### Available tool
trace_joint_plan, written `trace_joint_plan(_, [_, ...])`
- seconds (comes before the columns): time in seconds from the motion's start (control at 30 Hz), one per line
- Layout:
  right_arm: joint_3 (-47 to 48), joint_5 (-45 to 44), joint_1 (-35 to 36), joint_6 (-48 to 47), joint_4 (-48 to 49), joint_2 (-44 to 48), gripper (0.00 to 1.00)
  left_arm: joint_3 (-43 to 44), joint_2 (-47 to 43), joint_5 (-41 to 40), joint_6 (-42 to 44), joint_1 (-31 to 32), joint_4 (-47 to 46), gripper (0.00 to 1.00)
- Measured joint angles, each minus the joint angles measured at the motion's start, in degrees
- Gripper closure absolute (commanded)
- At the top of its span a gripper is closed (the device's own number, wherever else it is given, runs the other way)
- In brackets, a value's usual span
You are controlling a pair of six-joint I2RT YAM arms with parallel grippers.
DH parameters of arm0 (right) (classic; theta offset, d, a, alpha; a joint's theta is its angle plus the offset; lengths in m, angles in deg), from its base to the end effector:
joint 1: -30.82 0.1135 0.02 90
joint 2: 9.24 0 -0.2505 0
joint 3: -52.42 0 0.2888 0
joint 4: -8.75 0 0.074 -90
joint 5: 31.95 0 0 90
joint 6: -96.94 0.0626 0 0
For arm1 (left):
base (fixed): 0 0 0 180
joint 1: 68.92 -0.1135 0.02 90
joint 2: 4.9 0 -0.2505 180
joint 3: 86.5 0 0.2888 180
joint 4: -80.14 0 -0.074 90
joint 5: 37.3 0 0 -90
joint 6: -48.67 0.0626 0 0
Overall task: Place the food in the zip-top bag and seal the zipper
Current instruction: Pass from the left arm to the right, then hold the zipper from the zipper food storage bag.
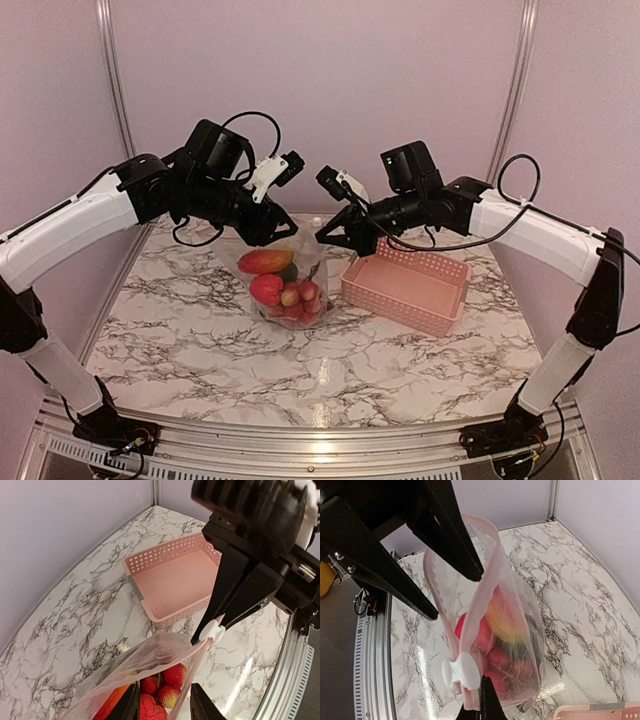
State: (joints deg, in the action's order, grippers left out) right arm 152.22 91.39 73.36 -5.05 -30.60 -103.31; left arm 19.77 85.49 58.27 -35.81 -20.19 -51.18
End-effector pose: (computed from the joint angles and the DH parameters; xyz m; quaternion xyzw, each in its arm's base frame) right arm 0.2938 0.3163 0.3223 -0.5073 0.6885 0.3631 0.3699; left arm 0.2685 -0.3152 0.3692 0.4205 0.7699 -0.2157 0.4288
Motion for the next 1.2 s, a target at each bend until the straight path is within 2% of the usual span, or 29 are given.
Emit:
trace_joint_plan(0.13, [0.0,0.0,0.0,0.0,-0.6,0.6,1.00,2.7,-1.1,0.0,0.0,0.0,-3.8,0.49])
trace_joint_plan(0.57, [-0.7,-0.1,0.3,0.4,-3.4,3.3,1.00,4.1,1.1,6.7,2.8,2.1,-7.7,0.46])
trace_joint_plan(0.73, [-0.7,0.1,0.3,0.4,-4.0,3.9,1.00,4.1,2.5,7.8,3.8,2.2,-8.7,0.51])
trace_joint_plan(0.97, [-0.8,0.4,0.3,0.4,-4.9,4.1,1.00,4.1,4.0,8.7,6.1,2.4,-9.6,0.52])
trace_joint_plan(1.07, [-0.8,0.8,0.3,0.3,-5.3,4.1,1.00,4.1,4.2,9.1,7.0,2.4,-9.9,0.59])
trace_joint_plan(1.2, [-0.9,0.9,0.4,0.3,-5.9,4.2,1.00,4.0,4.2,10.1,8.0,2.6,-10.5,0.73])
